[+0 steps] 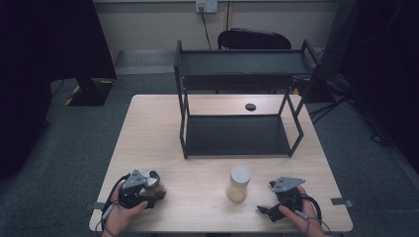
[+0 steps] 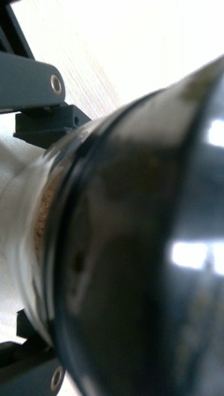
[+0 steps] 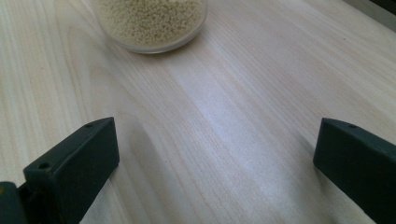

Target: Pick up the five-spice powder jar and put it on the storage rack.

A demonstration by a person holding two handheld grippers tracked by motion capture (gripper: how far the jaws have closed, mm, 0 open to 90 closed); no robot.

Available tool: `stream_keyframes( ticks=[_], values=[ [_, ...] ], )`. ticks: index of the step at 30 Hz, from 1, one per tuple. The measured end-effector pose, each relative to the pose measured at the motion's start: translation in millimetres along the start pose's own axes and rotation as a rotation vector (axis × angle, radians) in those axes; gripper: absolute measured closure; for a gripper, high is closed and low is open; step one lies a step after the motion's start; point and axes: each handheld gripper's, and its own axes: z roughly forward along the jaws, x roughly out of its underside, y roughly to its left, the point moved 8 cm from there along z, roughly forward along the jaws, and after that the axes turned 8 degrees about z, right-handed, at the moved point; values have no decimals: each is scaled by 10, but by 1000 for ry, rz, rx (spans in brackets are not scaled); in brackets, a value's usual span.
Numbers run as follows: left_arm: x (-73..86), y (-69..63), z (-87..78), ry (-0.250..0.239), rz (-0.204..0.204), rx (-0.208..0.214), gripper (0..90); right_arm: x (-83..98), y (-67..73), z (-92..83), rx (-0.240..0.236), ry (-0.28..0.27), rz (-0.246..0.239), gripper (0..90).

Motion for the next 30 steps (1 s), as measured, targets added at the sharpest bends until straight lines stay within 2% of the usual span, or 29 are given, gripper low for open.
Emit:
stream_keyframes(
  ticks=[1, 6, 7, 12, 23, 30],
  values=[
    [-21, -6, 1, 8, 13, -7, 303, 0, 0, 0, 0, 0, 0, 0],
    [-95, 4, -8, -9, 16, -6, 304, 0, 1, 0, 0, 1, 1, 0],
    [-163, -1, -9, -6, 24, -6, 304, 0, 1, 0, 0, 0, 1, 0],
    [-338, -7, 36, 7, 39, 23, 304, 0, 0, 0, 0, 0, 0, 0],
    [-711, -7, 194, -3, 66, 84, 304, 0, 0, 0, 0, 0, 0, 0],
    [-996, -19, 296, 12, 99, 114, 304, 1, 2, 0, 1, 0, 1, 0]
  ],
)
